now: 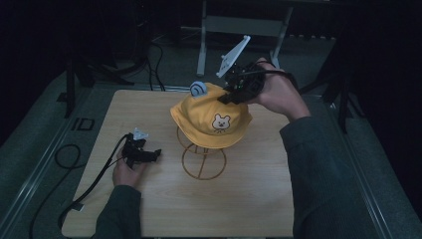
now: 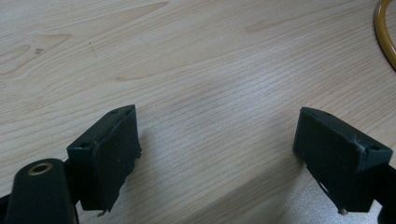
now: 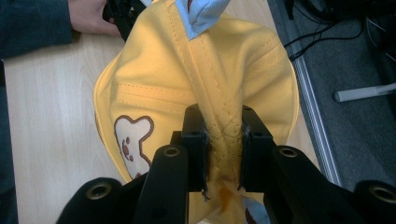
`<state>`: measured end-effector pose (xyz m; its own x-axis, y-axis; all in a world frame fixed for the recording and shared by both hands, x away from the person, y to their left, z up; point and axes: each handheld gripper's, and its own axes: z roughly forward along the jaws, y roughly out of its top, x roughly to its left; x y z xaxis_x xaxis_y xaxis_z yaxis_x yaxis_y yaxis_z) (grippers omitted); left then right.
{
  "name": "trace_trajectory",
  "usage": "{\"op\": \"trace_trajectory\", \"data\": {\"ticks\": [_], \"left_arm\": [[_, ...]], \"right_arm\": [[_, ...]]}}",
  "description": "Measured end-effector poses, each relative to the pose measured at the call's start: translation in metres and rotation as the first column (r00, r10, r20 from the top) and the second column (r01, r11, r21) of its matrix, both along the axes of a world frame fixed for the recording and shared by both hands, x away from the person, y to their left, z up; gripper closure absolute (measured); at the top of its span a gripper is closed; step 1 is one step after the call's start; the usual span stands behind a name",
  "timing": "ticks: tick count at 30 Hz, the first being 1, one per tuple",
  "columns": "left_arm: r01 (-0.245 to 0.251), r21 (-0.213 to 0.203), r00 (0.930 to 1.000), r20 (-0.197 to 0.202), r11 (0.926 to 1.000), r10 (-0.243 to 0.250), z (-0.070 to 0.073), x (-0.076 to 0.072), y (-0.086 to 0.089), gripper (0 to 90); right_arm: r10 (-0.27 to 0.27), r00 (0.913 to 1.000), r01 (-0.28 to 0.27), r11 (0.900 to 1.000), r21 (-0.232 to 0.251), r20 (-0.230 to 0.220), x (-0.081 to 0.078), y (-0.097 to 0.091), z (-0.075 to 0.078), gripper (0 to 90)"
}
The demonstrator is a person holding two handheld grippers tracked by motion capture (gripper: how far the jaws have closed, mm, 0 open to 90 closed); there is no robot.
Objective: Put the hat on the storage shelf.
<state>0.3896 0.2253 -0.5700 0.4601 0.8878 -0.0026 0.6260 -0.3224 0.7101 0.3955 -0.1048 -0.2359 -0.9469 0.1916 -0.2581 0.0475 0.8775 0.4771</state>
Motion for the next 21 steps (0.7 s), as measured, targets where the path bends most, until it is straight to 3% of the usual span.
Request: {"op": "trace_trajectory", "data": {"ticks": [9, 21], "left_arm": [[0.001, 0.001, 1.0000, -0.001, 1.0000, -0.001, 0.000, 0.000, 0.000, 14.4], [-0.001, -0.001, 1.0000, 0.001, 1.0000, 0.001, 0.000, 0.000, 0.000, 14.3]], "right_arm": [[0.028, 0.9995, -0.028, 0.9993, -0.022, -0.015, 0.002, 0.019, -0.009, 75.8], [0.038, 0.9983, -0.042, 0.9938, -0.103, -0.044, 0.003, 0.045, -0.034, 73.0]]}}
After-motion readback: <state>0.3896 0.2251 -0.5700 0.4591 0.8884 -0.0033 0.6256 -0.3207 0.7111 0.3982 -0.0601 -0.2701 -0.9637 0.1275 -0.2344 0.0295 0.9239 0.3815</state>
